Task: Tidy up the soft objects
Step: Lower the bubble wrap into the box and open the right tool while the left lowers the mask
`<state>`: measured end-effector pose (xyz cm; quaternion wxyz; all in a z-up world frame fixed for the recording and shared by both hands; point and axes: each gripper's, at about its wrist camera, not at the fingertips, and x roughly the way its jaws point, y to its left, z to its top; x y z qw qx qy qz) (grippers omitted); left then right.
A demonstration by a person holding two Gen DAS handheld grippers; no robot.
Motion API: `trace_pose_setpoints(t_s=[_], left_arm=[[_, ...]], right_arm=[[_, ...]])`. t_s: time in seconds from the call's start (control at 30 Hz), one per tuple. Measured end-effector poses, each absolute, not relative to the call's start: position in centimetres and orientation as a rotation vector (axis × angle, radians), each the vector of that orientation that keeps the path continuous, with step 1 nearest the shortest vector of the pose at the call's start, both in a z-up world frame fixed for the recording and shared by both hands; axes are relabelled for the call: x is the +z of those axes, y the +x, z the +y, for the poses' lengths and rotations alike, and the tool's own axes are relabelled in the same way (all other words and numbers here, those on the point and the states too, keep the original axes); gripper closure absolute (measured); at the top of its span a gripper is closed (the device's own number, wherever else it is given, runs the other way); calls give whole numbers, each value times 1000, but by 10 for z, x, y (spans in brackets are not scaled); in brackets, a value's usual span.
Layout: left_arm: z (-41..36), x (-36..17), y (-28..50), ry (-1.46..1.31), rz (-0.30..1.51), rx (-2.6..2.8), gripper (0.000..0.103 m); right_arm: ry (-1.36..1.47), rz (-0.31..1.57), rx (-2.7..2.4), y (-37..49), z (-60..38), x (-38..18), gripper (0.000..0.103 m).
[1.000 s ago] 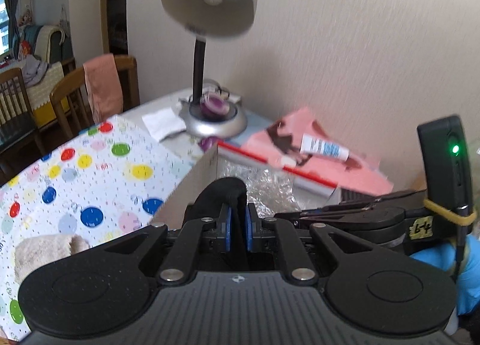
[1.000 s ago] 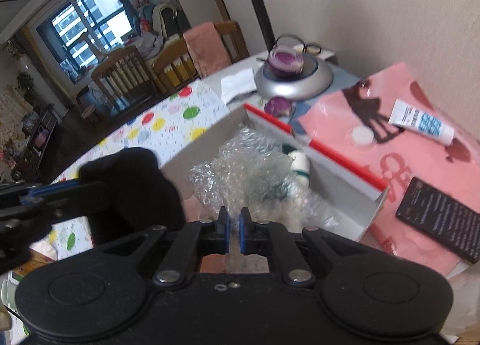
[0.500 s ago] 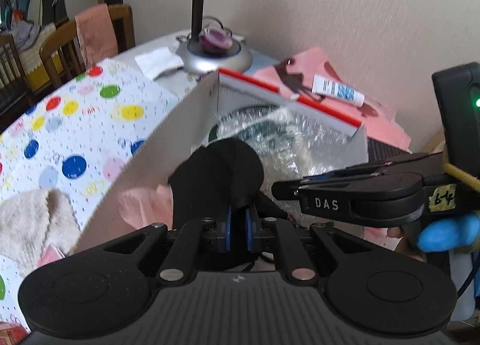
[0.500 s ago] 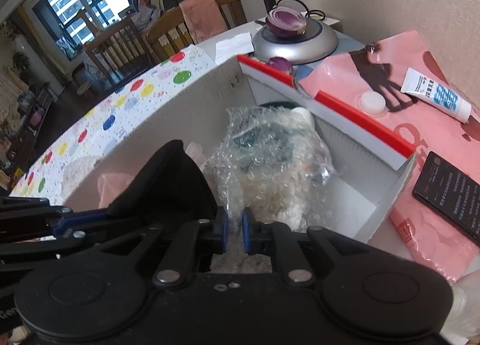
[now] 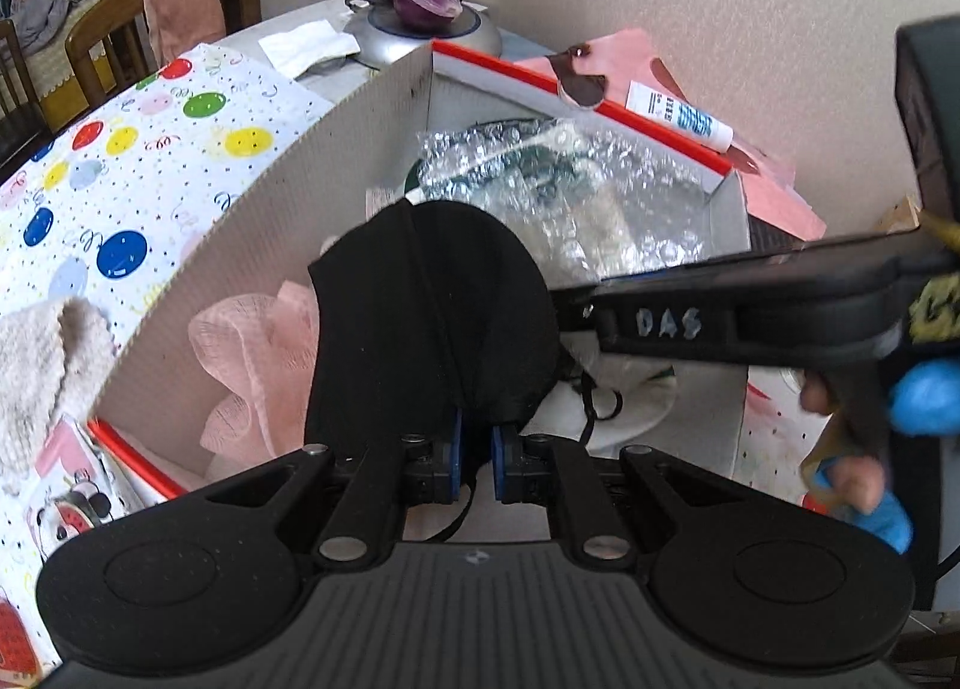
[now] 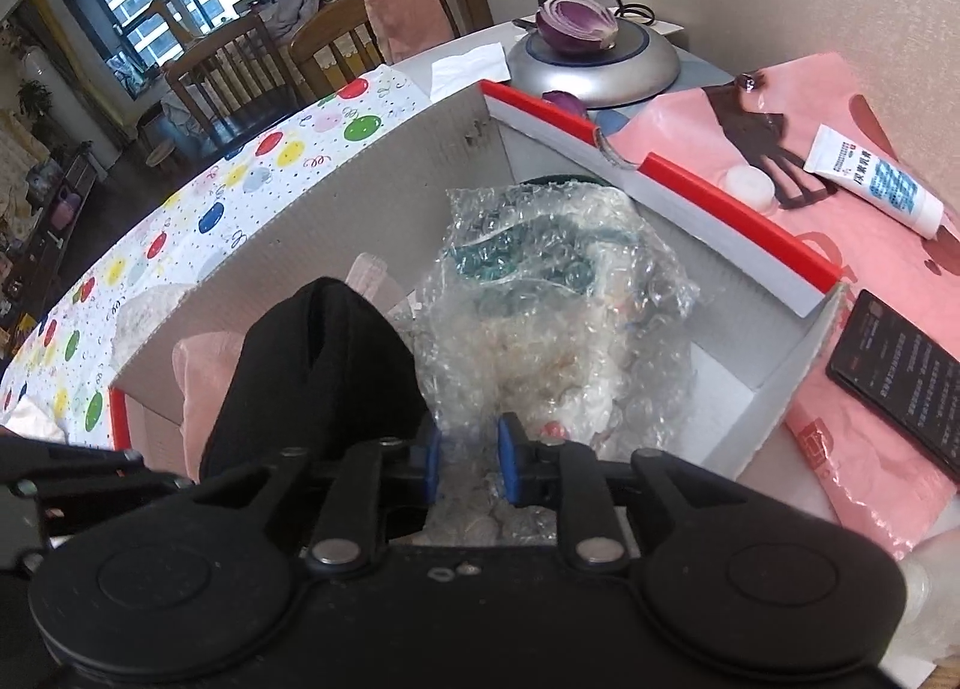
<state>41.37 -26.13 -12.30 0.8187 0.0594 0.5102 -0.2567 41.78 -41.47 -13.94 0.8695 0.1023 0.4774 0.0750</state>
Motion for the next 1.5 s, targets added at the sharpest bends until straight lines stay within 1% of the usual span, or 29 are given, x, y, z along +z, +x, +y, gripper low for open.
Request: trace_pose_setpoints(t_s=[0.07, 0.2, 0.27, 0.33, 0.7, 0.9, 0.97, 1.5], left_arm=[[-260, -125, 412, 117, 1100, -550, 94], [-257, -127, 408, 87, 1109, -554, 93], [-253, -126, 406, 65, 1109, -552, 94], [-249, -125, 403, 29, 1112, -558, 93], [-225, -90, 384, -37, 980, -549, 93], [-207, -72, 373, -80, 922, -538, 93], [-199, -65, 368, -91, 903, -536, 93], [-120, -25, 306, -175, 753, -495, 93]], right_arm=[[223, 999, 153, 416, -416, -136, 78], [227, 997, 163, 413, -420, -130, 75], [237, 994, 167, 410, -422, -127, 68], [248, 991, 173, 408, -423, -124, 65], [255, 931, 199, 391, -425, -97, 60], [233, 896, 229, 376, -418, -82, 54], [216, 883, 238, 370, -414, -76, 49], [111, 730, 299, 307, -353, -28, 41]])
